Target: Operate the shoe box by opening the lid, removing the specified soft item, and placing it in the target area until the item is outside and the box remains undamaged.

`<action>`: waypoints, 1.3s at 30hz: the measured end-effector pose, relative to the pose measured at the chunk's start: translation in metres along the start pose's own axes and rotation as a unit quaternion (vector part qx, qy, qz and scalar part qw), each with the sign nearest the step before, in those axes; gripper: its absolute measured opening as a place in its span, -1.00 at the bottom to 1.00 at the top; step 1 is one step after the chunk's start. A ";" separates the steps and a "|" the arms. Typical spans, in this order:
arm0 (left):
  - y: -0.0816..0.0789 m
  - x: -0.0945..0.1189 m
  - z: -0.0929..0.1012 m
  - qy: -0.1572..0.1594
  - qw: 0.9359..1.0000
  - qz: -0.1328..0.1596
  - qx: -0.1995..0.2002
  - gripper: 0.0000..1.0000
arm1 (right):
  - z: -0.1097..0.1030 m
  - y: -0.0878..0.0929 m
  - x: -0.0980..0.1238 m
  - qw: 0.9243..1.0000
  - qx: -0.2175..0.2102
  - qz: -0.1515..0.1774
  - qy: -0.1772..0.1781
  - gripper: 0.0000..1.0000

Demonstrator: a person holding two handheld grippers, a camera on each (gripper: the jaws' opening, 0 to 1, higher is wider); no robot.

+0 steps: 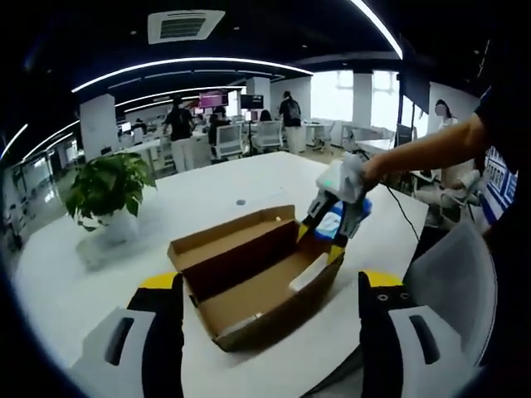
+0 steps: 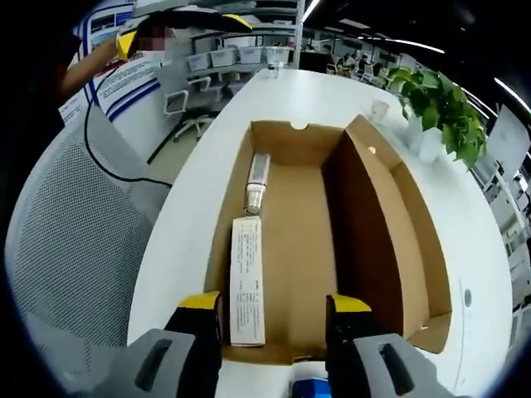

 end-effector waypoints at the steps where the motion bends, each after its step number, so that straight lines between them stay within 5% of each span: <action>1: 0.002 0.004 0.002 -0.002 1.000 0.002 0.001 0.87 | -0.001 0.000 -0.003 1.000 -0.002 -0.001 -0.006 -0.07; 25: 0.026 0.022 -0.001 -0.034 0.999 -0.002 0.023 0.99 | -0.017 -0.002 -0.018 0.999 0.006 -0.011 -0.041 -0.68; 39: 0.034 0.026 -0.001 -0.042 0.999 -0.005 0.020 0.99 | -0.017 -0.005 -0.016 0.999 0.002 0.000 -0.032 -0.72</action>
Point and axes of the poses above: the point that each gripper's makers call its tool centre point, and the gripper's own axes: x roughly backward along the fingers, z roughly to its right, y roughly out of its underside, the point moved 5 cm from there along x, roughly backward along the fingers, and after that the axes turned 14 degrees about y, right-handed, at the moved point
